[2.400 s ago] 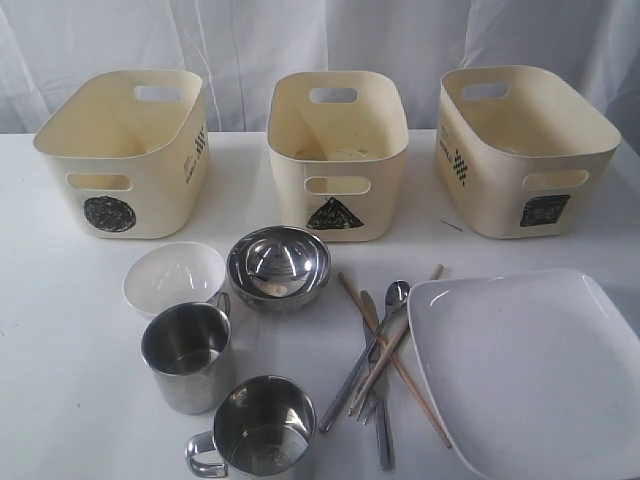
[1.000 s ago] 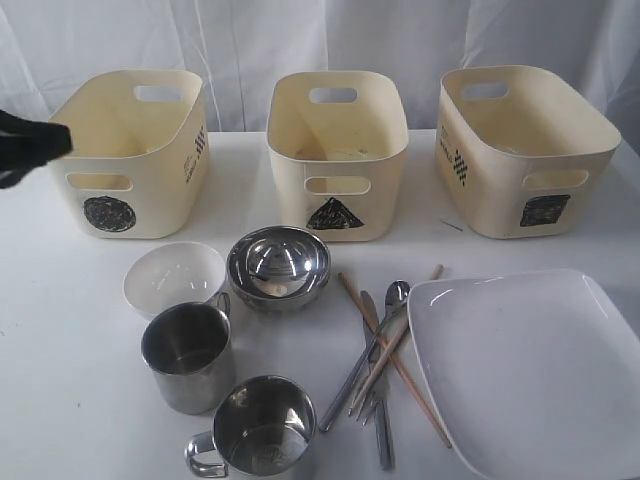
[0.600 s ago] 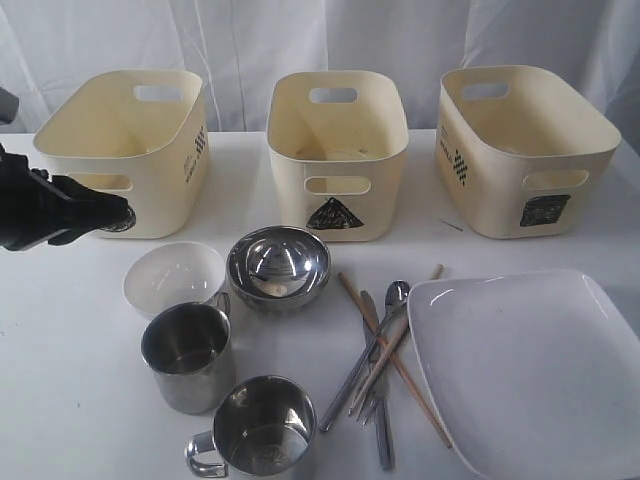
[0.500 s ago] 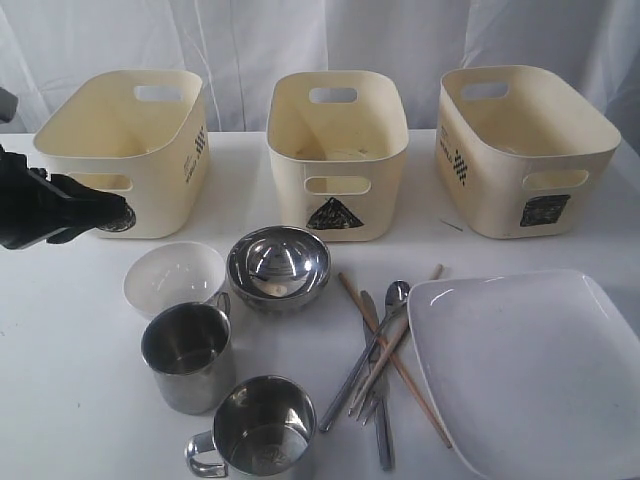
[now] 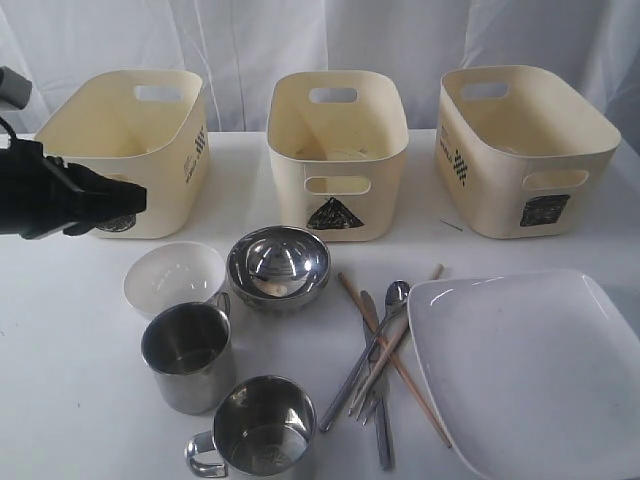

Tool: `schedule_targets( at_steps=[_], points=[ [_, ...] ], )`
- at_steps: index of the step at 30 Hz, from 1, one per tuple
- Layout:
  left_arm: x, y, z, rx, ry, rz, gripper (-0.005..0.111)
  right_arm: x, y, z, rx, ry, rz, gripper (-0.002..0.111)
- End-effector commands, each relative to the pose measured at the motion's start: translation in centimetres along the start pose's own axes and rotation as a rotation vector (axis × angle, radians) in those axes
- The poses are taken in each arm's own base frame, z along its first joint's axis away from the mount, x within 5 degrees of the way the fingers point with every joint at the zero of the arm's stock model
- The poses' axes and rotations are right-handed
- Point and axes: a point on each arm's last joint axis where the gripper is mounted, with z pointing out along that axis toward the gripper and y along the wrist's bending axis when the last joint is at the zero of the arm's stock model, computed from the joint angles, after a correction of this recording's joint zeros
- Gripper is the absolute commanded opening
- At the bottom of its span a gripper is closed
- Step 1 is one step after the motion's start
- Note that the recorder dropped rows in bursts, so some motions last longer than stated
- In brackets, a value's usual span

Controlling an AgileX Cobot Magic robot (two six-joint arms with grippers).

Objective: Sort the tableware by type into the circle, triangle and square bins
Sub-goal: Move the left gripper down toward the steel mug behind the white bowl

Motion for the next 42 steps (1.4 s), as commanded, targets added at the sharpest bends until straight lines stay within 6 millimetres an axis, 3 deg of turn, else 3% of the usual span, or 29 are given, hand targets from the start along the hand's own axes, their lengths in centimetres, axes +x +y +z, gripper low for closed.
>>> schedule_targets(
  at_steps=[1,4,12,16,23,30,38,42],
  points=[
    [0.0,-1.8,0.9,0.022,0.018,0.042,0.035,0.1,0.0,0.0,0.001,-0.002,-0.002,0.000],
    [0.1,-2.8,1.5,0.015,0.028,0.070,0.035,0.1,0.0,0.0,0.001,-0.002,-0.002,0.000],
    [0.1,-2.6,1.5,-0.003,0.026,-0.017,0.035,0.1,0.0,0.0,0.001,-0.002,-0.002,0.000],
    [-0.8,-3.1,1.3,0.054,-0.063,-0.036,0.035,0.1,0.0,0.0,0.001,-0.002,-0.002,0.000],
    [-1.4,-3.2,1.2,0.045,-0.151,0.102,0.035,0.1,0.0,0.0,0.001,-0.002,-0.002,0.000],
    [0.1,-1.9,1.2,-0.105,-0.204,0.292,0.042,0.1,0.0,0.0,0.001,-0.002,-0.002,0.000],
    [1.8,-1.3,1.2,-0.156,-0.183,0.198,0.044,0.1,0.0,0.0,0.001,-0.002,-0.002,0.000],
    [1.5,-1.8,1.1,-0.174,-0.207,0.298,0.044,0.1,0.0,0.0,0.001,-0.002,-0.002,0.000]
  ],
)
